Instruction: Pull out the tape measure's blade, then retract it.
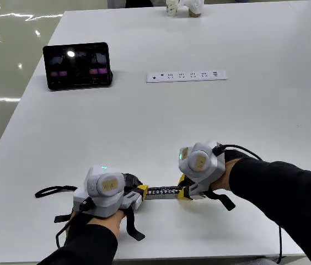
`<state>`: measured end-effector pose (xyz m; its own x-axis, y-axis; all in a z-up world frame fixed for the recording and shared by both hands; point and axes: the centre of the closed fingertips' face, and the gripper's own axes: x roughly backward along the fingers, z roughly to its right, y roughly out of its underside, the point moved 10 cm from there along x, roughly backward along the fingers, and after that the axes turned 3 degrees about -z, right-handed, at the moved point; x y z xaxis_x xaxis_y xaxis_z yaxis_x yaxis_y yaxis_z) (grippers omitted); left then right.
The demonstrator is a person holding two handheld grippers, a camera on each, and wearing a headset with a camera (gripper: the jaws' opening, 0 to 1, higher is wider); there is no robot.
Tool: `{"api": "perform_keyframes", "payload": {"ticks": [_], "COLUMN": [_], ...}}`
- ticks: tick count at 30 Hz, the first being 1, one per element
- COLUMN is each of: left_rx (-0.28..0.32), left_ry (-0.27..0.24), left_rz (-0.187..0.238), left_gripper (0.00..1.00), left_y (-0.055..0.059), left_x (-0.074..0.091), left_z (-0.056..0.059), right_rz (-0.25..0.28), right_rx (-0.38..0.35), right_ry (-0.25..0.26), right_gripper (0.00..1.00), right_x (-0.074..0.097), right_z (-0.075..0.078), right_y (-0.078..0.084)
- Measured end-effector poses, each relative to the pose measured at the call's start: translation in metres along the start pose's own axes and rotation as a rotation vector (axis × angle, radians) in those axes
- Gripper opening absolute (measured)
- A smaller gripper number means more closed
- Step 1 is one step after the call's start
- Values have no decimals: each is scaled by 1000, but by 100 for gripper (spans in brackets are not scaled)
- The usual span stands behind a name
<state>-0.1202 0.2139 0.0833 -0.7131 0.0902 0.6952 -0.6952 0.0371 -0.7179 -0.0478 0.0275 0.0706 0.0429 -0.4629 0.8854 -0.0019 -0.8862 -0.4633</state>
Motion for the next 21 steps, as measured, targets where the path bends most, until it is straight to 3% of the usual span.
{"api": "perform_keyframes", "payload": {"ticks": [21], "left_rx": [-1], "left_ry": [11], "left_rz": [-7], "left_gripper": [59], "left_y": [0], "left_x": [0], "left_z": [-1], "right_rz": [17], "right_rx": [7], "right_ry": [4], "right_gripper": [11], "right_x": [-8], "right_z": [-3], "right_y": [-11]}}
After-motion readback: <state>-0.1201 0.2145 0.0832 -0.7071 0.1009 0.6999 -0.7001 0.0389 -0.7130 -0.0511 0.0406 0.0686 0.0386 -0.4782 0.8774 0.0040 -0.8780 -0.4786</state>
